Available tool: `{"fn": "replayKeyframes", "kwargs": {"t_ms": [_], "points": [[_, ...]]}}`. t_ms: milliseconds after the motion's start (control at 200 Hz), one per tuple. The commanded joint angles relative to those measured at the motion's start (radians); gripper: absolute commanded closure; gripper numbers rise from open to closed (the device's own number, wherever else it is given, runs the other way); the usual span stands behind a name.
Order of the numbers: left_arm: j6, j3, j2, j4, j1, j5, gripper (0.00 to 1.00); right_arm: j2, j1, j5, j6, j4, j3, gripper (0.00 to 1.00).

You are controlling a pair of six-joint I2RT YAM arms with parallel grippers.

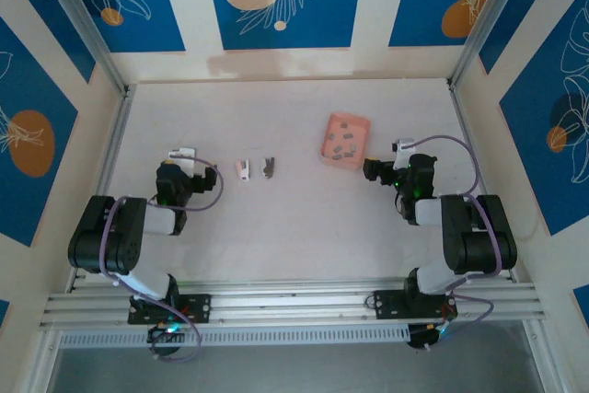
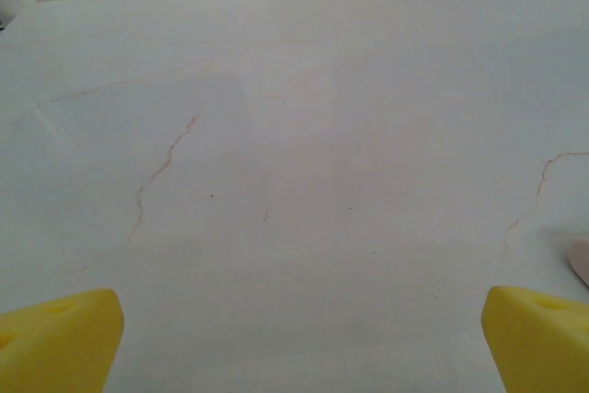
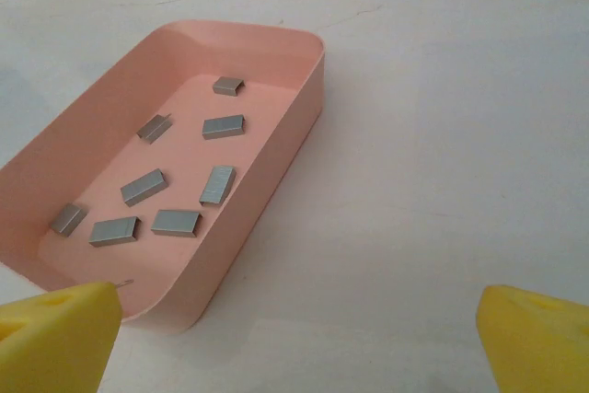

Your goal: Load the staples into the stapler

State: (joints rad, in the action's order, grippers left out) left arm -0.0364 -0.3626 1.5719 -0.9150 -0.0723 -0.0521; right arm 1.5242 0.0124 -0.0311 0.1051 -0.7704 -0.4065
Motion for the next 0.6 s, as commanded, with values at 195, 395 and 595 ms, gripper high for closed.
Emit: {"fn": "replayKeyframes", "kwargs": {"t_ms": [195, 395, 595], "points": [[-0.018, -0.012, -0.010, -0.014, 0.004, 0.019, 0.00, -0.001, -0.006, -0.016, -0.011, -0.019, -0.019, 0.01], [-0.019, -0.014, -0.011, -0.013, 0.004, 0.021, 0.00, -0.001, -0.006, -0.016, -0.010, -0.018, -0.019, 0.01], [-0.016, -0.021, -0.010, 0.001, 0.005, 0.024, 0.00, -0.001, 0.000, -0.004, -0.004, -0.018, -0.019, 0.01]]}}
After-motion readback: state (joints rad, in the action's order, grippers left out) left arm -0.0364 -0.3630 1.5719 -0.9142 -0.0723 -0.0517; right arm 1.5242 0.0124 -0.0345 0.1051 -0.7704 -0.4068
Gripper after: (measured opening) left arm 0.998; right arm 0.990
